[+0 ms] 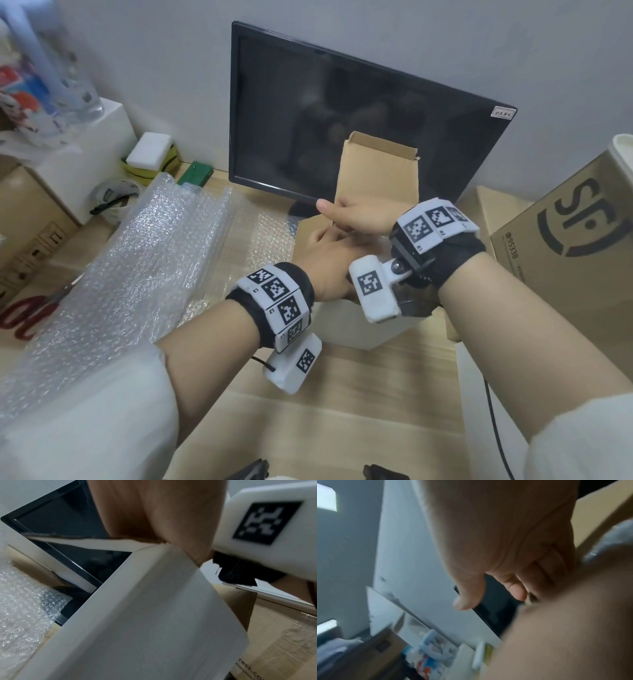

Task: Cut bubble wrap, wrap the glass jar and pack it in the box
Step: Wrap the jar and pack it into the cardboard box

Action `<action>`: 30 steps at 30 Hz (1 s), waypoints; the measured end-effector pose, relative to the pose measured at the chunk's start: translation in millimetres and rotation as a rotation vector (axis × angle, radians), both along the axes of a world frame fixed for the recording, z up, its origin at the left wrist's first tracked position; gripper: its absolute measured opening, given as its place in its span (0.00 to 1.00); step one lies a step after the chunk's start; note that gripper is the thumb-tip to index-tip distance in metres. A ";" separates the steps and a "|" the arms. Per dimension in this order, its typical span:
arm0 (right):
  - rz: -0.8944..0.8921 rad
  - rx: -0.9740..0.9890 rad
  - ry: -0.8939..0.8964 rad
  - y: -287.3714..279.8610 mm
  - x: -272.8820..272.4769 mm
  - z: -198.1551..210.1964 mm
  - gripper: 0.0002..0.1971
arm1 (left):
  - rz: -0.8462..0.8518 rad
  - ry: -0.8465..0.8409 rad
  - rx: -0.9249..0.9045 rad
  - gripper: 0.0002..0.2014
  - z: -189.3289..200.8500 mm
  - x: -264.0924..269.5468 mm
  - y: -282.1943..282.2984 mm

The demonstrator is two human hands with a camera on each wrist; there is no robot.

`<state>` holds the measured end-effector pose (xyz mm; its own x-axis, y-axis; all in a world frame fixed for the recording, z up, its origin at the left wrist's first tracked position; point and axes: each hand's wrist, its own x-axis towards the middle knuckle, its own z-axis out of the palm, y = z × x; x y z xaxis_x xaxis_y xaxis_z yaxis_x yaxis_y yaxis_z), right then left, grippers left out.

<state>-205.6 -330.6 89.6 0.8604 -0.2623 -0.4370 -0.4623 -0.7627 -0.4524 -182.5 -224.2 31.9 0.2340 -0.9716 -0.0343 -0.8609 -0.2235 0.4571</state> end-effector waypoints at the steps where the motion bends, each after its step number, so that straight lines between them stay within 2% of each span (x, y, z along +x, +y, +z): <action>1: 0.009 0.054 0.027 0.0 1.4 -9.9 0.27 | 0.001 -0.024 -0.012 0.21 -0.6 -0.9 -0.5; 3: -0.010 0.127 0.042 -0.1 0.8 -22.2 0.28 | -0.008 -0.057 -0.017 0.23 -2.5 -0.4 -0.5; 5: -0.043 0.185 0.024 -3.1 -3.1 -15.7 0.32 | 0.005 -0.006 0.000 0.24 -3.0 3.1 1.8; 7: -0.065 0.177 -0.034 -13.4 -15.8 9.6 0.27 | 0.029 0.039 0.032 0.32 -3.7 4.5 2.5; 9: -0.091 0.129 -0.172 -29.1 -39.0 43.4 0.21 | 0.047 0.044 0.054 0.40 -3.0 3.7 -0.4; 11: -0.206 0.175 -0.381 -47.8 -69.2 66.5 0.17 | 0.071 0.057 0.058 0.41 -3.6 2.1 -3.9; 13: -0.386 0.243 -0.549 -69.0 -97.6 69.2 0.12 | 0.093 0.087 0.045 0.41 -3.9 2.0 -4.8; 16: -0.684 0.274 -0.617 -105.8 -125.3 25.3 0.10 | 0.118 0.133 0.028 0.41 -5.9 1.3 -4.4; 19: -0.877 0.181 -0.454 -132.4 -137.1 -63.6 0.06 | 0.130 0.144 0.050 0.39 -6.8 -2.2 -6.4; 22: -0.860 0.101 -0.241 -133.3 -138.7 -140.6 0.15 | 0.140 0.154 0.066 0.38 -6.2 -4.0 -6.7; 24: -0.816 0.028 -0.151 -128.0 -135.4 -161.8 0.19 | 0.140 0.154 0.067 0.38 -6.4 -4.5 -6.5; 27: -0.819 0.069 -0.046 -133.3 -129.8 -176.3 0.23 | 0.151 0.158 0.062 0.38 -7.6 -5.2 -6.4; 30: -0.746 -0.001 0.144 -135.3 -128.9 -187.8 0.19 | 0.163 0.155 0.054 0.38 -8.3 -6.7 -6.9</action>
<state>-334.5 -465.9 -98.2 0.3892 -0.7525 -0.5312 -0.9101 -0.2252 -0.3478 -189.2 -231.1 23.6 0.3755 -0.9172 -0.1332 -0.7320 -0.3816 0.5643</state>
